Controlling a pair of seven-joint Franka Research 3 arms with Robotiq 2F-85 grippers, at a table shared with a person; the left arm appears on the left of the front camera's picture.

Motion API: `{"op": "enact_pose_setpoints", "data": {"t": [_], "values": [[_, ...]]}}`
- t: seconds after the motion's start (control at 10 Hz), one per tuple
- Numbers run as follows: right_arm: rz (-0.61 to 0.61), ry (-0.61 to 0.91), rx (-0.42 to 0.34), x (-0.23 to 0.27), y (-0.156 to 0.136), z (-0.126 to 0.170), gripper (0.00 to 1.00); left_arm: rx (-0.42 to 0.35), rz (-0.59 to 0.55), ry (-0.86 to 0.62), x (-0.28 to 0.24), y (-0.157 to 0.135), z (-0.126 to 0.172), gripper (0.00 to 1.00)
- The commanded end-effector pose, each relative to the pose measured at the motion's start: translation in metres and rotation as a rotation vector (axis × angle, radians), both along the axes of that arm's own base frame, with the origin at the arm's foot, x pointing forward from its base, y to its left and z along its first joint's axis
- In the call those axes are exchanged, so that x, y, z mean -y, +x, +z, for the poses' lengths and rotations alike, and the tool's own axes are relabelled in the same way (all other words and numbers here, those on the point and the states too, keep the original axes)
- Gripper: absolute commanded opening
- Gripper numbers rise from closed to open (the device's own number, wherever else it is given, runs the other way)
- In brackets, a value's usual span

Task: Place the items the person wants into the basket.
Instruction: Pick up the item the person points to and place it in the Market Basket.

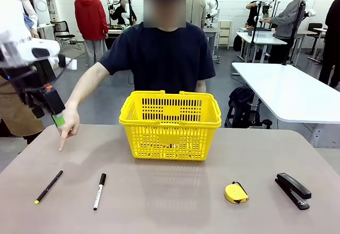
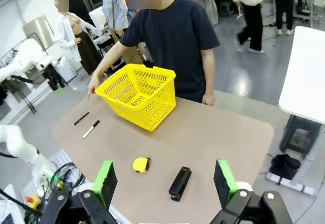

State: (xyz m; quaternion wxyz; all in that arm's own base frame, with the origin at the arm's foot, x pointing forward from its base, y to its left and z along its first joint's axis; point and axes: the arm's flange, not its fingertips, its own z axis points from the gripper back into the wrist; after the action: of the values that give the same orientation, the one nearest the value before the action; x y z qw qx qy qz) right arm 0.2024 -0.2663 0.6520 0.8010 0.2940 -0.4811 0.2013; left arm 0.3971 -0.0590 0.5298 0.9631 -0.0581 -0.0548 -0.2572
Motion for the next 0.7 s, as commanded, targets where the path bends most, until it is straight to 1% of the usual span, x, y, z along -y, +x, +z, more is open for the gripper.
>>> {"op": "enact_pose_setpoints", "data": {"t": [0.0, 0.1, 0.2, 0.6], "values": [[0.013, 0.012, 0.027, 0.000, 0.002, 0.000, 1.00, 0.078, 0.001, 0.036, -0.015, 0.000, -0.025, 1.00], [0.013, 0.012, 0.027, 0.000, 0.002, 0.000, 1.00, 0.099, 0.027, 0.065, -0.019, 0.000, -0.046, 1.00], [0.013, 0.012, 0.027, 0.000, 0.002, 0.000, 1.00, 0.075, 0.046, 0.077, -0.024, 0.000, -0.068, 1.00], [0.013, 0.012, 0.027, 0.000, 0.002, 0.000, 1.00, 0.042, 0.095, 0.097, -0.027, -0.002, -0.119, 1.00]]}}
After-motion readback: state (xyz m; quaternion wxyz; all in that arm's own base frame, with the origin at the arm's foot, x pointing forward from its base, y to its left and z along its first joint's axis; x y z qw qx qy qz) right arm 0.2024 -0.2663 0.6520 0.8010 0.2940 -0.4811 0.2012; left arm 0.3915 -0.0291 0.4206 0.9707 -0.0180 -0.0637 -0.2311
